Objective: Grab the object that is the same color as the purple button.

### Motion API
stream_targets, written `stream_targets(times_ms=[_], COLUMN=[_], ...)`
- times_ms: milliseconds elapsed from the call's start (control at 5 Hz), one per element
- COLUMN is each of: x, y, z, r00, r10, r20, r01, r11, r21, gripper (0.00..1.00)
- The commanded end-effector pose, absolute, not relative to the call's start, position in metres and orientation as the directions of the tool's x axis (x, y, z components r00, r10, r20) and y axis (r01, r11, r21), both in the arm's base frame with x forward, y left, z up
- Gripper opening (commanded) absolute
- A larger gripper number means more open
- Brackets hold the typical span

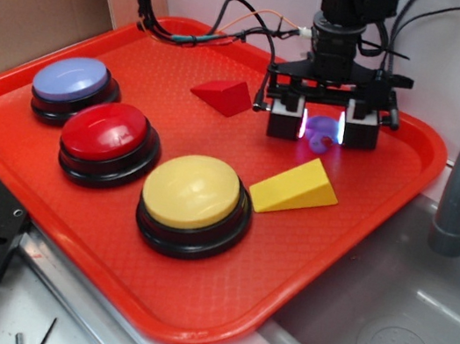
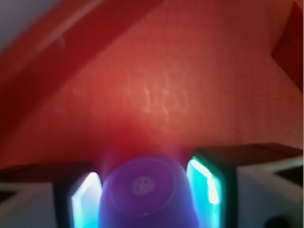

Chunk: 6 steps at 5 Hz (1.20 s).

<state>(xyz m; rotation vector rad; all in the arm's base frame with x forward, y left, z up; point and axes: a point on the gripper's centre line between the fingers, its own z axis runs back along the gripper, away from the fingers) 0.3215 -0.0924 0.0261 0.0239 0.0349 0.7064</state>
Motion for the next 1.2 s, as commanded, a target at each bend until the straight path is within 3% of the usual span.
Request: stream_targets(times_ms=[0,200,400,600,800,1000], x=[0.321,0.3,0.276,0.26,0.247,0.247], y=[-0.07,-0.055,-0.029,-0.015,-0.009,-0.012], z=[0.123,0.165,0.201,0.224,0.238,0.23], r00=[0.913,0.953,0.957,0.953,0.937,0.838], r10=[0.404,0.296,0.281,0.283,0.31,0.474], r20=[0.054,0.062,0.074,0.108,0.16,0.271], r01=[-0.403,-0.295,-0.272,-0.267,-0.284,-0.459], r11=[0.915,0.955,0.955,0.954,0.944,0.88], r21=[-0.029,-0.037,-0.115,-0.136,-0.166,-0.121], gripper=[0.0,0.0,0.0,0.0,0.0,0.0])
